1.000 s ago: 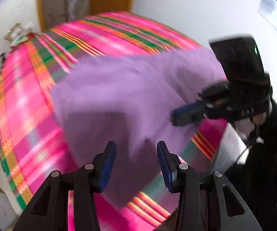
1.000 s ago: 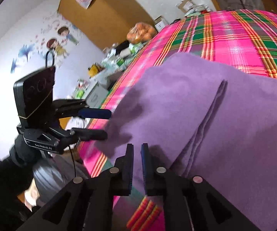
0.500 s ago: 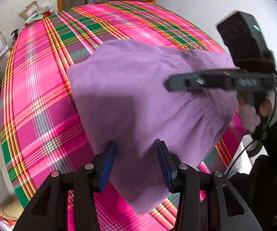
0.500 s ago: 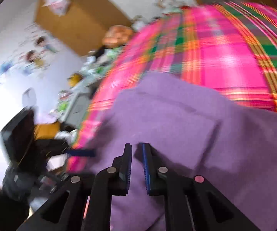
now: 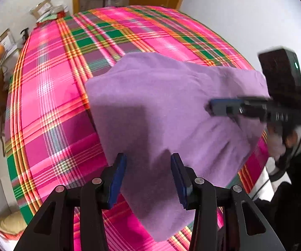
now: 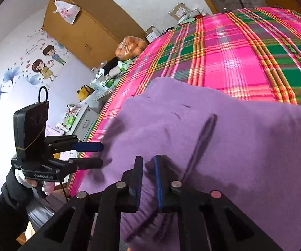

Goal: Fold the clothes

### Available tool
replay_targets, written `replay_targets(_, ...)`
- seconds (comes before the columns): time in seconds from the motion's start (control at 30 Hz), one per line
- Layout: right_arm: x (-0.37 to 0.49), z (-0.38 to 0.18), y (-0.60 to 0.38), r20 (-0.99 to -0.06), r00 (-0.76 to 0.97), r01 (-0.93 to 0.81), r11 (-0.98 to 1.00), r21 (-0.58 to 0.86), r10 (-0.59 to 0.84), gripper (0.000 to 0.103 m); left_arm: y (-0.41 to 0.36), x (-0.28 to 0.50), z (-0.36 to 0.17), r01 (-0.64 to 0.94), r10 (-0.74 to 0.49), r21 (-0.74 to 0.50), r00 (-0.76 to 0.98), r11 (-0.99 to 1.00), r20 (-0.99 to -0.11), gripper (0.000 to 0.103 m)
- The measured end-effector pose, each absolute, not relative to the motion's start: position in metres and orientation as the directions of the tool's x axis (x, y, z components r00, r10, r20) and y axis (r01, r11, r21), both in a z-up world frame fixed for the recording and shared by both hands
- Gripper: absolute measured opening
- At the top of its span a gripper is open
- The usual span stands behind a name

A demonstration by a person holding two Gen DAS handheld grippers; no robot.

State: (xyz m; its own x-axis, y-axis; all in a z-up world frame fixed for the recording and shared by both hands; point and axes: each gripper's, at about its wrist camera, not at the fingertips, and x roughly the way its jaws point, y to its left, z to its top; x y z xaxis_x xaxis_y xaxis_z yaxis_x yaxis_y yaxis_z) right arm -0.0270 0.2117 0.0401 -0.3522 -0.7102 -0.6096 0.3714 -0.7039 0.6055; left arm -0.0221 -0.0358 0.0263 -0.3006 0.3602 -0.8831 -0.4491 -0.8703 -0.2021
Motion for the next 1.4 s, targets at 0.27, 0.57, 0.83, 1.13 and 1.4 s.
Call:
replay_targets(0.27,-0.004,0.060,0.207,-0.591,-0.368,0.441,-0.694,0.569,-0.718,0.017,-0.034,-0.022,0.035,-0.387,0.301,-0.149,-0.370,-0.910,-0.879,0.046)
replay_targets(0.57,0.002,0.042,0.202,-0.607,-0.357,0.457,-0.700,0.549,-0.710,0.009,-0.025,-0.014,0.031,-0.402,0.258,-0.093,-0.377,-0.911,-0.890,0.046)
replay_targets(0.83,0.011,0.048,0.195,-0.631,-0.394,0.491,-0.733,0.470,-0.668,0.010,-0.018,-0.004,0.022,-0.436,0.221,-0.043,-0.367,-0.899,-0.904,0.046)
replay_targets(1.13,0.019,0.049,0.188,-0.650,-0.429,0.534,-0.756,0.379,-0.628,0.010,-0.017,0.000,0.017,-0.453,0.213,-0.025,-0.367,-0.891,-0.905,0.047)
replay_targets(1.4,0.045,0.057,0.185,-0.657,-0.437,0.587,-0.748,0.310,-0.615,0.012,-0.019,0.005,0.018,-0.467,0.217,-0.022,-0.368,-0.884,-0.904,0.047)
